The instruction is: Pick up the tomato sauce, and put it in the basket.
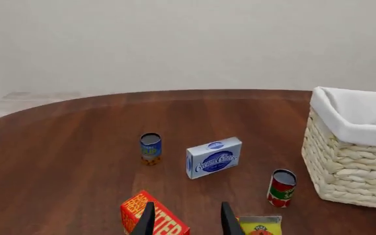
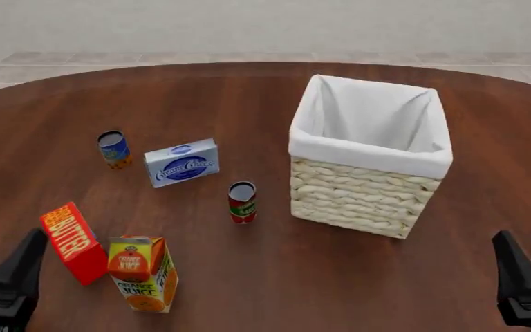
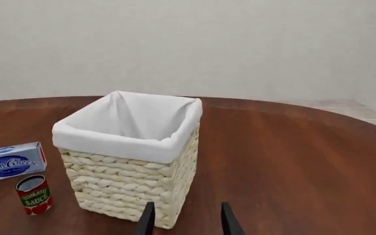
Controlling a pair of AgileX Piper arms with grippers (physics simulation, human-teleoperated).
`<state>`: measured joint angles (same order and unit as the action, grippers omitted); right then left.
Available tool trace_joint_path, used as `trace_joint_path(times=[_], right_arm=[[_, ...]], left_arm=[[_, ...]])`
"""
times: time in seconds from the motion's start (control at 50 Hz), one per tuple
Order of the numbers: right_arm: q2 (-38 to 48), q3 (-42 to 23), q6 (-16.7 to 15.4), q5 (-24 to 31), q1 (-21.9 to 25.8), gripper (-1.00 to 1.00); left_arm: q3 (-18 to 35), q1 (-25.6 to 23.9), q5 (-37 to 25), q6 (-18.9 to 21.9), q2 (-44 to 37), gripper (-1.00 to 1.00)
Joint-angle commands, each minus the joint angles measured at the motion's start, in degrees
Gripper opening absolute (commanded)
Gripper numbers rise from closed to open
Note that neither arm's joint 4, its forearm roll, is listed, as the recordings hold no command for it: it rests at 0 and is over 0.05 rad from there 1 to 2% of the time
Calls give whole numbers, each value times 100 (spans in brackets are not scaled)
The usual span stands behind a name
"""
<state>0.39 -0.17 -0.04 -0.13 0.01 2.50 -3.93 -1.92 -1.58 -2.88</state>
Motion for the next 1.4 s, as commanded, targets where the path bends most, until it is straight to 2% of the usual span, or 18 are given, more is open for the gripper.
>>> trace_joint_path(times=[0.02,0.2,0.24,0.34,0.36,0.44,0.54,0.56,0.6,0.7,0.74,0.82,1.12,1.14,1.22,1.26,1.28,1.4], right_arm=[[-11,-5,-1,17,1,100],[-18,3,-82,-9,10,100],[23,8,62,-8,-3,100],[-1,7,5,-2,2,100],[-9,4,-9,5,3,100],[-23,-14,-5,36,3,100],[-23,-21,-4,44,4,100],[-16,-14,-4,30,4,100],[-14,-12,-4,27,4,100],[-4,-7,-4,12,5,100],[-1,-8,-4,10,6,100],[21,3,-3,-23,6,100],[45,9,-4,-52,9,100],[48,9,-4,-55,9,100],[47,9,-4,-54,9,100],[47,10,-3,-55,10,100],[47,10,-4,-56,10,100],[51,11,-4,-62,11,100]], left_arm=[[649,-467,-498,-114,-458,100],[1283,-1036,-750,-154,-907,100],[1509,-1070,-859,-132,-1147,100],[2117,-1287,-1097,16,-1596,100],[2414,-1383,-1282,-46,-1812,100],[2681,-1620,-1331,-155,-2259,100],[3085,-1787,-1493,214,-2796,100],[3212,-1582,-1554,448,-2941,100],[3290,-1618,-1561,503,-2959,100],[3721,-2127,-1795,-95,-3476,100],[3940,-2280,-1889,279,-3674,100],[4270,-2297,-1896,218,-4022,100],[5003,-2853,-2049,257,-4976,100],[5081,-2740,-2091,69,-5048,100],[5148,-3323,-2063,414,-5210,100],[5162,-3176,-2047,425,-5189,100],[5195,-3165,-2077,706,-5254,100],[5339,-3262,-2101,738,-5455,100]])
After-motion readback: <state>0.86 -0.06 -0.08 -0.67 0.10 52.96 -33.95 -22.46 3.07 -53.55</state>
